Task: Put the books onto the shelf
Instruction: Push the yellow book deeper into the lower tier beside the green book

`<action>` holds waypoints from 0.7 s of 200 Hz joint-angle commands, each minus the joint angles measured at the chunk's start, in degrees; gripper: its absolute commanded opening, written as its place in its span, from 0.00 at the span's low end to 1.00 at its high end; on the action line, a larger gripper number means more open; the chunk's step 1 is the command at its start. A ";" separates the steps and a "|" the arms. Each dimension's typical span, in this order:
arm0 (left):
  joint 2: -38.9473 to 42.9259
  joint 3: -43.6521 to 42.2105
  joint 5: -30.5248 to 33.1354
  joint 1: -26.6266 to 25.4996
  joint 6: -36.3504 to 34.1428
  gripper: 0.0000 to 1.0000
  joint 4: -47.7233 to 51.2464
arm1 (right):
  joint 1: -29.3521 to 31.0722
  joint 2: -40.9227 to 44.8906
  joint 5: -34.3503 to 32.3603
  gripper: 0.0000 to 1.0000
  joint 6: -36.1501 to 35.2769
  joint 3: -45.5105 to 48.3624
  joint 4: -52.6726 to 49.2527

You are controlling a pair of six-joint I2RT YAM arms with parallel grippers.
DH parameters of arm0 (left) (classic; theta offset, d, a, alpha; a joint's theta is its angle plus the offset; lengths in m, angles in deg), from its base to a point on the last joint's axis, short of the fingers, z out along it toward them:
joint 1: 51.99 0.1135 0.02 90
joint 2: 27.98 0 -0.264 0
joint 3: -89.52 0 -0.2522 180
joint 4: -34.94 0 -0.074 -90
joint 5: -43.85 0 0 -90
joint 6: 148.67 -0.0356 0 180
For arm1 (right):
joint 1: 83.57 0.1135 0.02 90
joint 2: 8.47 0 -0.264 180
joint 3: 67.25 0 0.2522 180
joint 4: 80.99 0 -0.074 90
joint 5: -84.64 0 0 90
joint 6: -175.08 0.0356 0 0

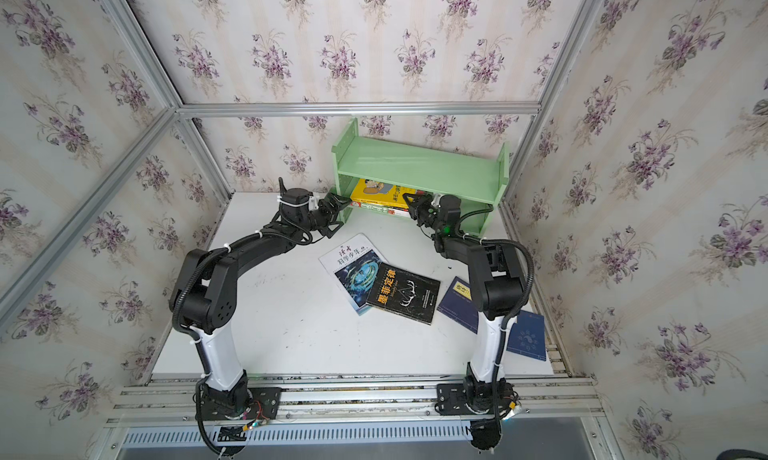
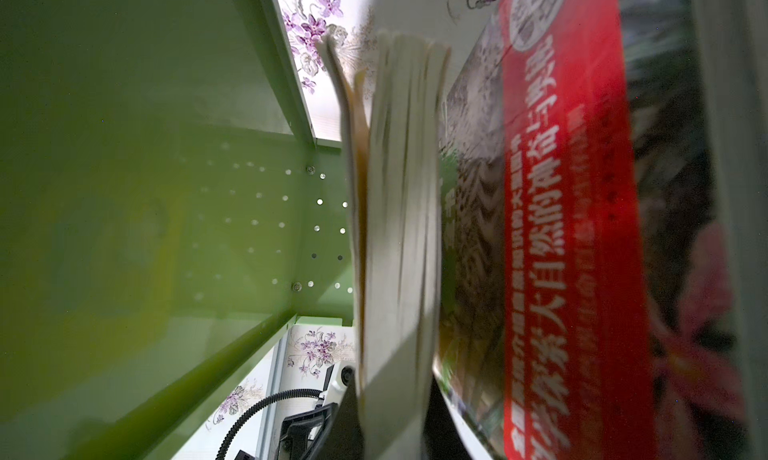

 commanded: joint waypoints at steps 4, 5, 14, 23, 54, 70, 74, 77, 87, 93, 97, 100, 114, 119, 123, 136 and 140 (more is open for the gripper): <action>-1.72 1.89 -0.57 -0.01 0.56 0.99 1.40 | -0.04 -0.15 -0.06 0.09 -2.44 -1.50 3.33; -1.81 2.08 -0.60 -0.01 0.63 0.99 1.35 | -0.03 -0.19 -0.06 0.09 -2.45 -1.47 3.35; -3.06 3.50 -0.86 -0.01 1.32 0.99 1.05 | -0.09 -0.40 -0.08 0.09 -2.39 -1.64 3.46; -4.32 5.24 -0.90 -0.10 1.73 0.99 1.03 | -0.09 -0.59 -0.27 0.09 -2.44 -1.80 3.41; -7.61 9.91 -0.33 -0.10 3.57 0.99 0.56 | 0.05 -1.51 -1.12 0.09 -2.06 -2.22 4.13; -9.28 11.57 -0.48 0.00 5.38 0.99 -0.72 | 0.05 -1.82 -1.55 0.09 -1.83 -2.60 4.59; -9.71 12.07 -0.58 -0.02 5.78 0.99 -0.72 | 0.08 -1.82 -1.66 0.09 -1.76 -2.68 4.60; -9.98 12.37 -0.69 -0.03 5.97 0.99 -0.80 | 0.14 -1.82 -1.79 0.09 -1.78 -2.74 4.60; -10.72 13.26 -0.94 -0.01 6.44 0.99 -0.76 | 0.07 -1.90 -2.21 0.09 -1.58 -2.83 4.76; -10.93 13.43 -1.06 -0.10 6.57 0.99 -0.89 | 0.07 -1.91 -2.43 0.09 -1.42 -2.91 5.14; -11.02 13.44 -1.08 -0.10 6.65 0.99 -1.01 | 0.08 -1.91 -2.52 0.09 -1.22 -2.92 5.30; -11.03 13.36 -1.09 -0.18 6.74 0.99 -1.03 | 0.07 -1.98 -2.55 0.09 -1.15 -3.00 5.31; -10.95 12.38 -0.88 -0.19 7.61 0.99 -2.16 | 0.15 -2.00 -2.70 0.09 -1.16 -3.23 5.18; -10.95 12.02 -0.80 -0.18 8.15 0.99 -2.73 | 0.16 -2.06 -2.70 0.09 -1.19 -3.33 5.01; -11.02 11.80 -0.79 -0.15 8.51 0.99 -3.21 | 0.16 -2.13 -2.63 0.09 -1.20 -3.43 4.92; -11.42 11.80 -0.92 -0.13 9.22 0.99 -3.79 | 0.25 -2.35 -2.12 0.09 -1.22 -3.75 4.70; -11.62 11.97 -0.98 -0.13 9.38 0.99 -3.79 | 0.32 -2.43 -2.05 0.09 -1.16 -3.80 4.69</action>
